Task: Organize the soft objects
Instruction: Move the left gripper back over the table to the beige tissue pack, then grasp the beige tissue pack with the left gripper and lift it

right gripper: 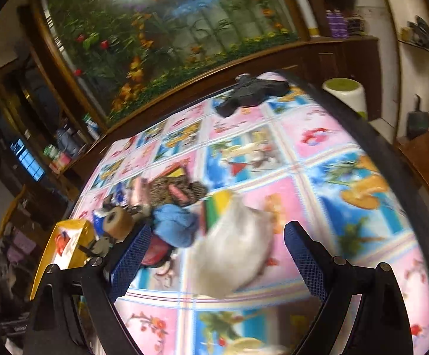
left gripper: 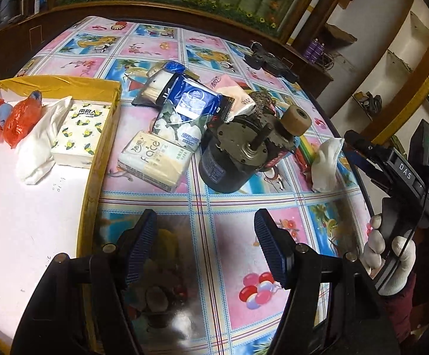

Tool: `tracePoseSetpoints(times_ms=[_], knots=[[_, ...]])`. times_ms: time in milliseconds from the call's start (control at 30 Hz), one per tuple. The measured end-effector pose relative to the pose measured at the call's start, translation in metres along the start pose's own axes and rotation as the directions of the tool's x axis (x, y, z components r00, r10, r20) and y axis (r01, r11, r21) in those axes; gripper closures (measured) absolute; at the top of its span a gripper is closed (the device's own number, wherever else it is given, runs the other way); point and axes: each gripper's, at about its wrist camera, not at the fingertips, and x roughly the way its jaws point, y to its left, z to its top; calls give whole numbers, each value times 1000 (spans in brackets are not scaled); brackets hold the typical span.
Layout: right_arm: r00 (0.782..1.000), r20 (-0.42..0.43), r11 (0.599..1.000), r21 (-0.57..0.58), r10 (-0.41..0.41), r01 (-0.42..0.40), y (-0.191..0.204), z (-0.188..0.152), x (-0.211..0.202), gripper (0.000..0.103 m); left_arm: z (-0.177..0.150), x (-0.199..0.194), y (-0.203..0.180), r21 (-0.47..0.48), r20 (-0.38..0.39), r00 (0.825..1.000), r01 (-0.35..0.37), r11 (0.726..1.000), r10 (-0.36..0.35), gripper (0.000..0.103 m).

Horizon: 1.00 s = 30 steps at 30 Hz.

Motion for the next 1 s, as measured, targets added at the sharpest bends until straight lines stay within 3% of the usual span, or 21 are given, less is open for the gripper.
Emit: tracePoseSetpoints(times_ms=[200, 333, 533, 733, 867, 1000], knots=[[999, -1, 997, -72, 41, -41, 34, 20, 29, 11, 7, 15, 5, 38, -22, 999, -24, 999, 25, 36], [998, 47, 999, -35, 29, -27, 20, 15, 42, 11, 20, 28, 7, 104, -29, 997, -62, 993, 65, 36], [999, 20, 996, 81, 38, -40, -10, 5, 63, 11, 33, 48, -2, 196, -63, 993, -86, 977, 100, 36], [999, 28, 996, 85, 16, -19, -15, 7, 65, 10, 40, 54, -7, 245, -56, 988, -128, 961, 146, 36], [1000, 28, 998, 59, 0, -2, -10, 5, 65, 10, 42, 49, -10, 344, -3, 980, -185, 920, 199, 36], [1000, 30, 999, 48, 0, -1, -9, 6, 65, 10, 46, 67, -12, 466, -61, 966, -196, 863, 252, 36]])
